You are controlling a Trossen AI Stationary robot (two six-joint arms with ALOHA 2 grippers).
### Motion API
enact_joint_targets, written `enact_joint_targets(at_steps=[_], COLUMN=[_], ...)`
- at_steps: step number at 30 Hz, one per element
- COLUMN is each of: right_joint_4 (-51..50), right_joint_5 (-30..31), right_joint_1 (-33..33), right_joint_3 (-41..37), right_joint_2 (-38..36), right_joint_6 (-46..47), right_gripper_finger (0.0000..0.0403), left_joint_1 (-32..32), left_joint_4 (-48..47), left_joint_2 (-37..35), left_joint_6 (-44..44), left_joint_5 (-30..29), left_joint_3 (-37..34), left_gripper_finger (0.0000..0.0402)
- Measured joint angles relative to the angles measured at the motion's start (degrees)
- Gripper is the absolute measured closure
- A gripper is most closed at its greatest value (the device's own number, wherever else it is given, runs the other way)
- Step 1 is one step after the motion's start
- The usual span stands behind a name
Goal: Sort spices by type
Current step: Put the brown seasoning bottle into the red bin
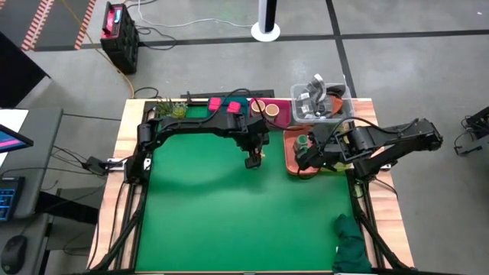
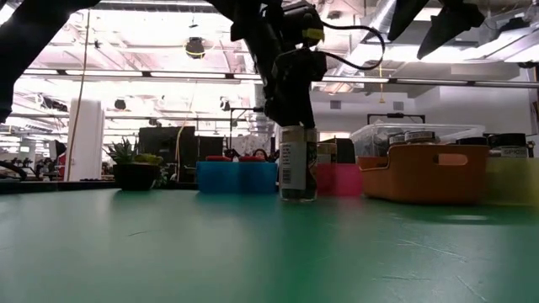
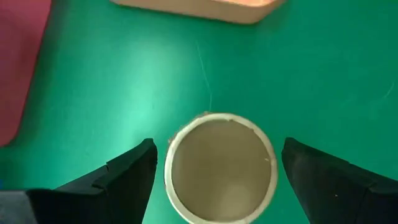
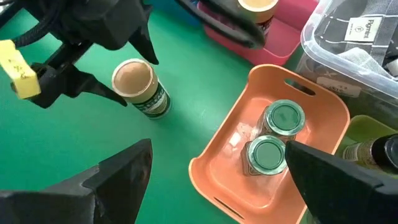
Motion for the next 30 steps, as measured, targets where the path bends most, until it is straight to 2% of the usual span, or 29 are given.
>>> enact_joint_targets(at_steps=[4,11,16,20,23,27,30], right_joint_4=[0.0,0.07,3.33,15.27,26.0,31.23,33.1], right_joint_5=[-0.83,-3.89,-3.98,-4.12,-4.69,-5.23,-5.26], right_joint_1=[0.0,1.13,4.07,5.34,5.73,5.77,5.07], right_joint_3=[0.0,0.0,-2.35,-11.23,-17.71,-19.85,-19.52], right_joint_2=[0.0,0.0,-0.06,-0.28,-0.14,0.72,0.78], right_joint_6=[-0.49,-4.95,-7.43,-7.5,-7.52,-9.18,-16.87], right_gripper_finger=[0.0013,0.0013,0.0013,0.0013,0.0013,0.0013,0.0013], left_joint_1=[0.3,1.07,1.27,0.31,-0.55,-1.5,-2.41], left_joint_4=[-3.15,-10.92,-17.98,-16.83,-12.26,-3.94,1.68], left_joint_2=[0.09,0.0,-1.11,-5.43,-10.31,-18.54,-24.81], left_joint_6=[1.35,1.74,2.29,1.41,0.0,-1.11,-3.19], left_joint_5=[-2.86,-3.32,-3.3,-3.75,-7.44,-10.97,-11.17], left_joint_3=[3.58,10.18,10.98,8.34,4.04,-4.28,-11.5], left_gripper_finger=[0.0071,0.0071,0.0071,0.0071,0.0071,0.0071,0.0071])
